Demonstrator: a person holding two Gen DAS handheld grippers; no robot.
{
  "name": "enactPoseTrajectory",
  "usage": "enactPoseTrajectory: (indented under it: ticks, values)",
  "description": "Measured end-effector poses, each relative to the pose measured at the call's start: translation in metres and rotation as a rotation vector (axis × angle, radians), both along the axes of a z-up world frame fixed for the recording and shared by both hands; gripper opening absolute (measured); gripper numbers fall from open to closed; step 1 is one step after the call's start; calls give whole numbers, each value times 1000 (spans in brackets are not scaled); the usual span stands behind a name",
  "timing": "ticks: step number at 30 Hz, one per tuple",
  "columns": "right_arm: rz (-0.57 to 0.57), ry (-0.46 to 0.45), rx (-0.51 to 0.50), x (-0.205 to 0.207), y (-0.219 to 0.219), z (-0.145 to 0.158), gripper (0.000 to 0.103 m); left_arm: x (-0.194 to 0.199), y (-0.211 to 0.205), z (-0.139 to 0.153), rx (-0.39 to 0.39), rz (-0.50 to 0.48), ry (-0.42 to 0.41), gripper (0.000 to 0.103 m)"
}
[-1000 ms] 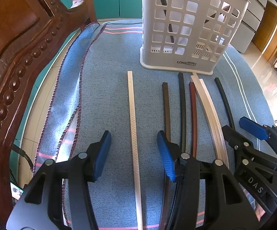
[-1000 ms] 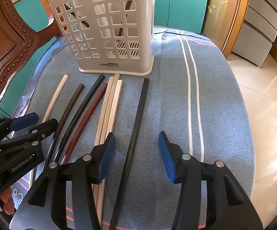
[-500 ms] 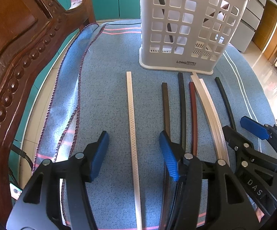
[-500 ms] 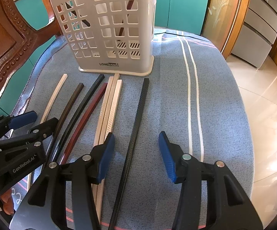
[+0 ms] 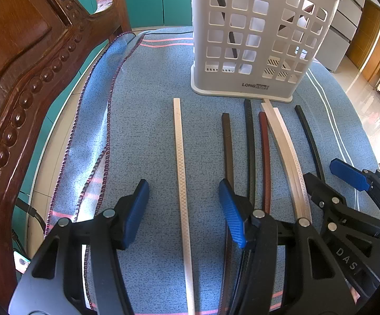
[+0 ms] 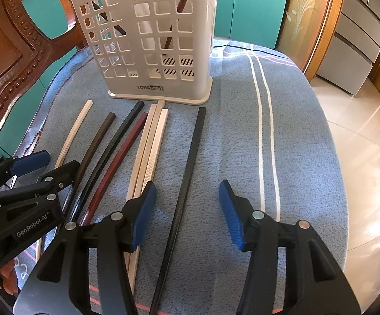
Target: Organize utensils
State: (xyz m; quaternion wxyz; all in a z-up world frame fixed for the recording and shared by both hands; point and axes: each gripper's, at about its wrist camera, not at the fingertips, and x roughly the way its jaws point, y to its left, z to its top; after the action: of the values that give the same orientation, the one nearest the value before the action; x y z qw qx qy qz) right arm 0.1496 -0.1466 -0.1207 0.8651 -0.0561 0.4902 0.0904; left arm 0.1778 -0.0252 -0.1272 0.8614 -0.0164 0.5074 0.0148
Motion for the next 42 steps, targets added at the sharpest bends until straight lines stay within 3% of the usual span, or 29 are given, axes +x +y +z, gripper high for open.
enactPoseTrajectory:
  ticks: [42]
  values:
    - [-9, 2, 27, 2, -5, 1, 53, 1, 0, -1, -1, 1, 2, 57]
